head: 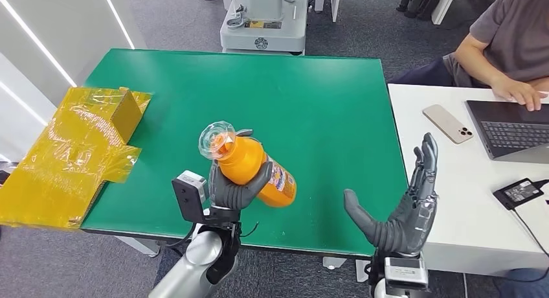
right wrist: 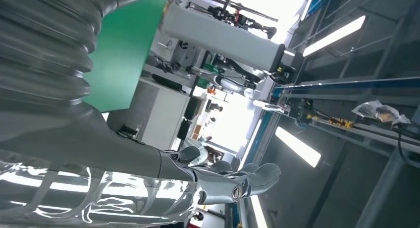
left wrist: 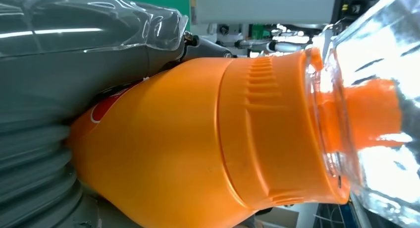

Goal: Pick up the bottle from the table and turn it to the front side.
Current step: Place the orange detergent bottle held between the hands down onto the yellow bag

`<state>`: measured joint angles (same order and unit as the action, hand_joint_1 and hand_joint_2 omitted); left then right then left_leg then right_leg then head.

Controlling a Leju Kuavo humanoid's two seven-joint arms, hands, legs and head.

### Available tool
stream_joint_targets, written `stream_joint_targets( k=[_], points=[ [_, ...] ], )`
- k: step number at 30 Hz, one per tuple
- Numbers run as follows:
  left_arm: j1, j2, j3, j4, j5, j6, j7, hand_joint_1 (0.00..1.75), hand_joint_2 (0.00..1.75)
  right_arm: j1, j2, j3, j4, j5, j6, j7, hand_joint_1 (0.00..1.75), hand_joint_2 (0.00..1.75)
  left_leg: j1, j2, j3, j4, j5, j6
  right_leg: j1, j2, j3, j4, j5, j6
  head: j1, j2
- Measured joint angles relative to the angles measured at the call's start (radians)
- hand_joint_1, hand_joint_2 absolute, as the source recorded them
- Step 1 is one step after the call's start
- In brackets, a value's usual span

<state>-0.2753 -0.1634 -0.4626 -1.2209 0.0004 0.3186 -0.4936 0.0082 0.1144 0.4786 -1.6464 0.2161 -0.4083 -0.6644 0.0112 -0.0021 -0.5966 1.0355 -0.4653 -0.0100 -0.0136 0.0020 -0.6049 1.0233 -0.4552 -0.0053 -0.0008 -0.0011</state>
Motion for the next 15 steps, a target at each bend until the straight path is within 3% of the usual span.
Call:
stream_joint_targets(
  k=[8,15],
  points=[
    [0.012,0.046,0.084,-0.101,-0.216,0.101,0.018,1.75,1.75,0.021,0.000,-0.001,-0.021,0.021,-0.021,0.000,0.00,1.75,0.000,0.000,0.000,0.000,0.000,0.000,0.000,0.000,0.000,0.000,0.000,0.000,0.000,0.000],
    [-0.021,0.187,0.128,-0.141,-0.619,0.216,0.098,1.75,1.75,0.023,-0.008,0.001,-0.022,0.012,-0.014,0.010,0.00,1.75,0.000,0.001,0.001,-0.001,0.001,-0.001,0.000,0.001,0.000,0.001,0.000,-0.001,0.000,0.000]
  ],
)
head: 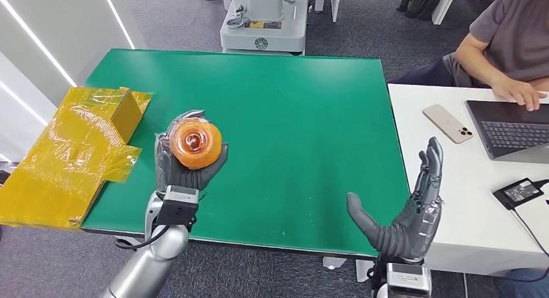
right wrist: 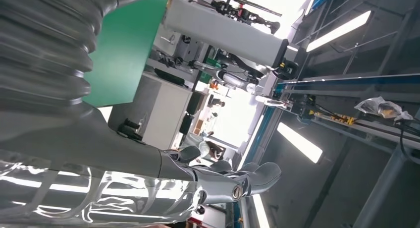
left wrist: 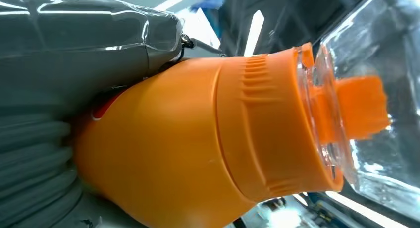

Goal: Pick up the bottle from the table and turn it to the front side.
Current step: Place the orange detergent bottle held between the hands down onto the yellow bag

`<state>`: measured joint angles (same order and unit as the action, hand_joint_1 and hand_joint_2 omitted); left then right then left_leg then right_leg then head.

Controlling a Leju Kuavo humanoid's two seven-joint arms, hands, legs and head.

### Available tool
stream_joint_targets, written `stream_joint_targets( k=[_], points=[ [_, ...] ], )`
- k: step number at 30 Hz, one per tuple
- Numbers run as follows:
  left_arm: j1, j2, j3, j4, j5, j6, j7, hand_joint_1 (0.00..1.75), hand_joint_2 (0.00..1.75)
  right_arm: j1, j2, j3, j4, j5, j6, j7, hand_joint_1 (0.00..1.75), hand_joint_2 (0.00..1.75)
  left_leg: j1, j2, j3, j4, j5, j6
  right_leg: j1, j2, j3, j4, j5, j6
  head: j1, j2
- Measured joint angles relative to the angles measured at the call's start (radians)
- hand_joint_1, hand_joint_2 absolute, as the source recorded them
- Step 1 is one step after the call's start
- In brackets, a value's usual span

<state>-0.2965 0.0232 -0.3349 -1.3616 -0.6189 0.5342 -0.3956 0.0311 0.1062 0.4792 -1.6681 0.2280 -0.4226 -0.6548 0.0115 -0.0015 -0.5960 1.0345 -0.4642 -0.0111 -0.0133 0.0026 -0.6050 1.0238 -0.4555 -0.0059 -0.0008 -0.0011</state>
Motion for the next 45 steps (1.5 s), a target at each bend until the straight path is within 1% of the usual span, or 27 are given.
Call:
stream_joint_targets(
  k=[2,5,7,9,12,16,19,26,30,33,36,40,45],
  points=[
    [-0.017,0.050,0.000,0.011,-0.115,0.023,0.032,1.75,1.75,0.000,-0.002,0.000,-0.001,-0.003,0.007,0.004,0.00,1.75,0.000,0.000,0.000,0.000,0.000,0.000,0.000,0.000,0.000,0.000,0.000,0.000,0.000,0.000],
    [-0.039,0.122,-0.001,0.051,-0.354,0.063,0.096,1.75,1.75,0.001,-0.006,0.001,-0.002,-0.009,0.022,0.006,0.00,1.75,0.000,0.001,0.001,0.000,0.000,0.000,0.000,0.001,0.000,0.000,0.000,0.000,0.000,0.000],
    [-0.044,0.163,-0.004,0.080,-0.480,0.077,0.129,1.75,1.75,0.001,-0.008,0.002,-0.002,-0.010,0.030,0.006,0.00,1.75,0.000,0.001,0.001,0.000,0.000,0.000,0.000,0.002,0.000,0.000,0.000,0.000,0.000,0.000],
    [-0.046,0.193,-0.008,0.110,-0.546,0.075,0.151,1.75,1.75,0.001,-0.009,0.002,-0.002,-0.008,0.034,0.006,0.00,1.75,0.000,0.001,0.001,0.000,0.000,0.000,0.000,0.001,0.000,0.000,0.000,-0.001,0.000,0.000],
    [-0.056,0.222,-0.022,0.168,-0.635,0.070,0.180,1.75,1.75,0.000,-0.010,0.003,-0.006,0.002,0.036,0.008,0.00,1.75,0.000,0.001,0.001,0.000,0.000,0.000,0.000,0.001,0.000,0.000,0.000,-0.001,0.000,0.000],
    [-0.090,0.238,-0.043,0.273,-0.695,0.071,0.179,1.75,1.75,0.001,-0.010,0.003,-0.012,0.014,0.044,0.012,0.00,1.75,0.000,0.001,0.001,0.000,0.000,0.000,0.000,0.001,0.000,0.000,0.000,-0.001,0.000,0.000],
    [-0.130,0.244,-0.060,0.376,-0.715,0.073,0.157,1.75,1.75,0.002,-0.010,0.003,-0.020,0.022,0.047,0.014,0.00,1.75,0.000,0.001,0.001,0.000,0.000,0.000,0.000,0.001,0.000,0.000,0.000,-0.001,0.000,0.000],
    [-0.235,0.245,-0.085,0.634,-0.711,0.084,0.109,1.75,1.75,0.006,-0.010,0.001,-0.032,0.029,0.048,0.016,0.00,1.75,0.000,0.002,0.001,0.000,0.000,0.000,0.000,0.002,-0.001,0.000,0.000,-0.001,0.000,0.000],
    [-0.285,0.252,-0.091,0.760,-0.692,0.061,0.089,1.75,1.75,0.008,-0.010,0.001,-0.035,0.033,0.047,0.016,0.00,1.75,0.000,0.002,0.001,0.000,0.000,0.000,0.000,0.002,-0.001,0.000,0.000,-0.002,0.000,0.000],
    [-0.310,0.264,-0.096,0.837,-0.702,0.035,0.106,1.75,1.75,0.013,-0.010,0.000,-0.041,0.039,0.045,0.016,0.00,1.75,0.000,0.002,0.001,0.000,0.000,-0.001,0.000,0.002,-0.001,0.000,0.000,-0.002,0.000,0.000],
    [-0.326,0.277,-0.099,0.891,-0.715,0.030,0.135,1.75,1.75,0.017,-0.010,0.000,-0.045,0.043,0.046,0.018,0.00,1.75,0.000,0.002,0.001,0.000,0.000,-0.001,0.000,0.002,-0.001,0.000,0.000,-0.002,0.000,0.000],
    [-0.341,0.296,-0.100,0.945,-0.736,0.021,0.190,1.75,1.75,0.017,-0.010,-0.001,-0.048,0.047,0.056,0.026,0.00,1.75,0.000,0.002,0.000,0.000,0.000,-0.001,0.000,0.003,-0.001,0.000,0.000,-0.002,0.000,0.000],
    [-0.344,0.323,-0.097,0.982,-0.746,0.027,0.272,1.75,1.75,0.016,-0.009,-0.002,-0.048,0.058,0.081,0.031,0.00,1.75,0.000,0.002,0.000,0.000,0.000,-0.001,0.000,0.002,-0.001,0.001,0.000,-0.002,0.000,0.000]
  ],
)
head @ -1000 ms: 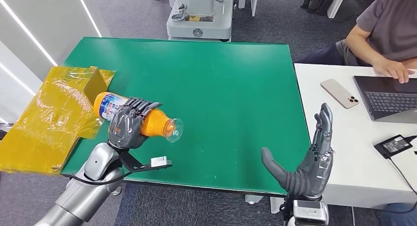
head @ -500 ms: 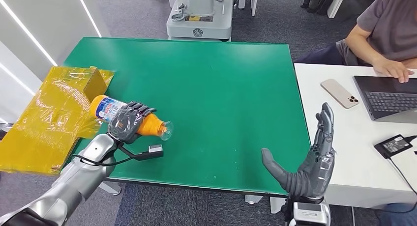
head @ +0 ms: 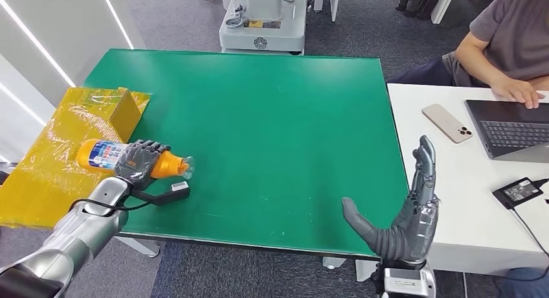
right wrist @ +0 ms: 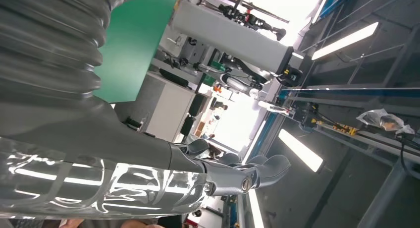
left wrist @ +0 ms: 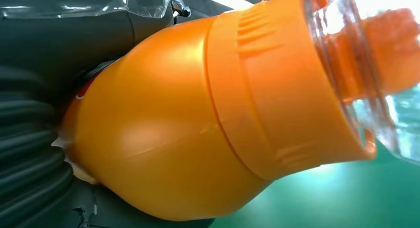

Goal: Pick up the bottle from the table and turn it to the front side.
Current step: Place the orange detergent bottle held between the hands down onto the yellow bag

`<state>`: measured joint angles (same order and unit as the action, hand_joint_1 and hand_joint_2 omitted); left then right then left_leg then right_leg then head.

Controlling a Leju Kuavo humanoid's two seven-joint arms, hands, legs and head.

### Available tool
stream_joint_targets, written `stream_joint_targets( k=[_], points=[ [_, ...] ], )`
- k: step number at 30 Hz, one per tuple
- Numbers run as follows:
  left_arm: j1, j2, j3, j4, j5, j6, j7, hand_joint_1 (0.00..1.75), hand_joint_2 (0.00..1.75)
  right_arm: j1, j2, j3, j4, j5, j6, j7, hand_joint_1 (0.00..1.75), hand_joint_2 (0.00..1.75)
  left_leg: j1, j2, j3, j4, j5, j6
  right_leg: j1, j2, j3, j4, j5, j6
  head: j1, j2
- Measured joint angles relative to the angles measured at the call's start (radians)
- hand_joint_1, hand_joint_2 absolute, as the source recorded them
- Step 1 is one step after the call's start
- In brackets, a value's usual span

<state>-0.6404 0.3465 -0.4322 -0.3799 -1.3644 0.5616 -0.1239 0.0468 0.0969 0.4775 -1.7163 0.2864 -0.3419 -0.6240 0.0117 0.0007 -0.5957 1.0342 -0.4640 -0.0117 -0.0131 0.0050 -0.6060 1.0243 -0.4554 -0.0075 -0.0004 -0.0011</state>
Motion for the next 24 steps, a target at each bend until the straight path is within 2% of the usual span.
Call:
stream_joint_targets(
  k=[8,10,13,14,24],
  points=[
    [0.011,0.033,0.025,0.030,0.009,0.021,0.045,1.75,1.75,-0.006,0.003,-0.002,0.000,0.010,0.017,0.005,0.00,1.75,0.000,0.000,0.000,0.000,0.000,0.000,0.000,0.000,0.000,0.000,0.000,0.000,0.000,0.000],
    [0.020,0.036,0.031,0.034,0.009,0.033,0.045,1.64,1.75,-0.009,0.003,-0.003,0.000,0.010,0.024,0.005,0.00,1.75,0.000,0.000,0.000,0.000,0.000,0.000,0.000,0.000,0.000,0.000,0.000,0.000,0.000,0.000],
    [0.035,0.037,0.037,0.038,-0.001,0.051,0.049,0.35,1.75,-0.015,0.003,-0.004,0.001,0.010,0.031,0.005,0.00,1.75,0.000,0.000,-0.001,0.000,0.000,0.000,0.000,0.000,0.000,0.000,0.000,0.000,0.000,0.000],
    [0.039,0.036,0.039,0.039,-0.005,0.058,0.052,0.00,1.75,-0.017,0.003,-0.004,0.001,0.010,0.034,0.005,0.00,1.75,0.000,0.000,-0.001,0.000,0.000,0.000,0.000,0.000,0.000,0.000,0.000,0.000,0.000,0.000],
    [0.066,0.024,0.077,0.044,-0.046,0.053,0.124,0.00,1.75,-0.026,0.006,-0.006,0.003,0.015,0.044,0.007,0.00,1.75,0.000,0.000,-0.001,0.000,0.000,0.000,0.000,-0.001,0.000,0.000,0.000,0.000,0.000,0.000]
  ],
)
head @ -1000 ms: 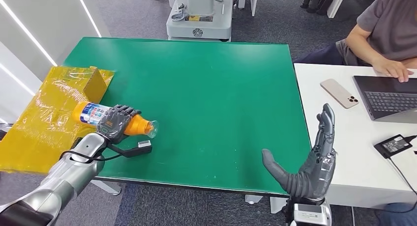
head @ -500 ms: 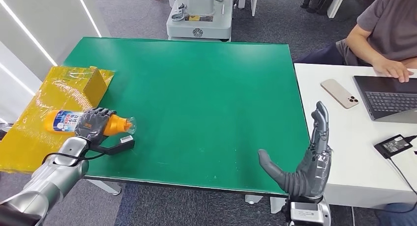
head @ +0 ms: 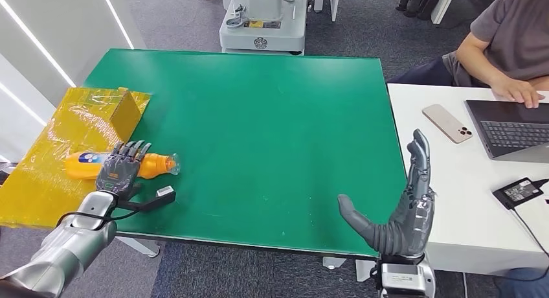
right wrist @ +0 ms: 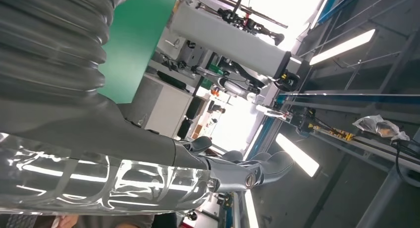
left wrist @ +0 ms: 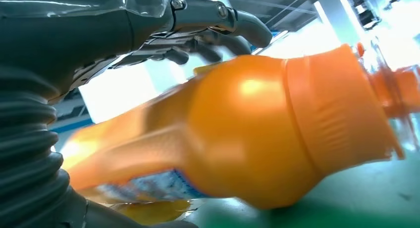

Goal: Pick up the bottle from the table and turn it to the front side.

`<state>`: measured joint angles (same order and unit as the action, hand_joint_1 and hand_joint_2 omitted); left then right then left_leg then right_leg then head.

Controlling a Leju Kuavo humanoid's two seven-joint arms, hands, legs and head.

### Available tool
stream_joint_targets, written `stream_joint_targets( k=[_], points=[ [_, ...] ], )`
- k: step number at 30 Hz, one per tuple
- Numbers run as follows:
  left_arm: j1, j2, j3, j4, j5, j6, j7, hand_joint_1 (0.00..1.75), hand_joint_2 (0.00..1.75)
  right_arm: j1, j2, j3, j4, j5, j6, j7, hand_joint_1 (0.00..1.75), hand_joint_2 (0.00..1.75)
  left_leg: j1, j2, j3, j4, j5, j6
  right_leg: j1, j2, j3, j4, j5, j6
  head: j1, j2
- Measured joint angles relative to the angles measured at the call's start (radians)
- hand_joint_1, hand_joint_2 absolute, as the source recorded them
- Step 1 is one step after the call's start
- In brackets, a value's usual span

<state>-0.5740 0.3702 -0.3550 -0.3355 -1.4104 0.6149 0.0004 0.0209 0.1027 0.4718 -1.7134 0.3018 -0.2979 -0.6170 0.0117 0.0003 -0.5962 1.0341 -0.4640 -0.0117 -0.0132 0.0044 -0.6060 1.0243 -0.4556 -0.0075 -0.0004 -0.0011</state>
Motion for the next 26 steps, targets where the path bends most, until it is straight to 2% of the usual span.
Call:
stream_joint_targets(
  k=[10,13,15,18,19,20,22,23,26],
  points=[
    [0.021,-0.013,0.048,-0.007,-0.004,0.037,0.020,0.00,1.75,-0.002,0.005,-0.002,0.000,0.004,0.011,0.007,0.00,1.75,0.000,0.000,0.000,0.000,0.000,0.000,0.000,0.000,0.000,0.000,0.000,0.000,0.000,0.000],
    [0.081,-0.020,0.119,-0.108,-0.047,0.054,-0.007,0.00,1.75,-0.001,0.005,-0.002,0.000,0.004,0.011,0.008,0.00,1.75,0.000,0.001,0.001,0.000,0.000,0.000,0.000,0.001,-0.001,0.000,0.000,0.000,0.000,0.000],
    [0.140,-0.050,0.237,-0.262,-0.064,0.055,-0.136,0.00,1.75,-0.001,0.005,-0.001,0.000,0.004,0.009,0.009,0.00,1.75,-0.001,0.001,0.000,0.001,0.000,0.000,0.000,0.001,-0.003,-0.001,0.000,0.000,0.000,0.000],
    [0.184,-0.150,0.519,-0.518,0.045,0.055,-0.525,0.00,1.75,-0.001,0.005,0.004,0.001,0.004,0.000,0.011,0.00,1.75,0.000,0.004,-0.003,0.001,-0.001,-0.001,0.000,0.004,-0.005,-0.001,0.001,-0.001,0.001,0.000],
    [0.187,-0.185,0.624,-0.597,0.115,0.055,-0.626,0.00,1.75,-0.001,0.005,0.007,0.002,0.003,-0.003,0.011,0.00,1.75,0.000,0.008,-0.003,0.001,-0.002,-0.001,0.000,0.008,-0.005,0.000,0.002,-0.001,0.000,0.000],
    [0.189,-0.217,0.719,-0.670,0.184,0.055,-0.686,0.00,1.75,-0.001,0.005,0.010,0.003,0.003,-0.005,0.012,0.00,1.75,0.000,0.012,-0.002,0.001,-0.003,-0.002,-0.001,0.012,-0.005,0.000,0.002,-0.002,0.000,0.000],
    [0.194,-0.267,0.849,-0.792,0.287,0.055,-0.702,0.00,1.75,-0.002,0.005,0.014,0.006,0.001,-0.007,0.013,0.00,1.75,0.000,0.017,0.000,0.001,-0.004,-0.002,-0.001,0.016,-0.005,-0.001,0.003,-0.002,-0.001,0.000],
    [0.200,-0.289,0.889,-0.847,0.324,0.055,-0.700,0.00,1.75,-0.003,0.005,0.016,0.008,-0.001,-0.007,0.013,0.00,1.75,0.000,0.015,0.000,0.001,-0.004,-0.002,0.000,0.015,-0.005,-0.001,0.002,-0.002,-0.002,0.000],
    [0.216,-0.337,0.950,-0.974,0.418,0.055,-0.698,0.00,1.75,-0.007,0.005,0.021,0.015,-0.007,-0.008,0.011,0.00,1.75,0.000,0.009,-0.001,0.001,-0.004,-0.002,0.000,0.009,-0.004,-0.001,0.001,-0.002,-0.001,0.000]
  ],
)
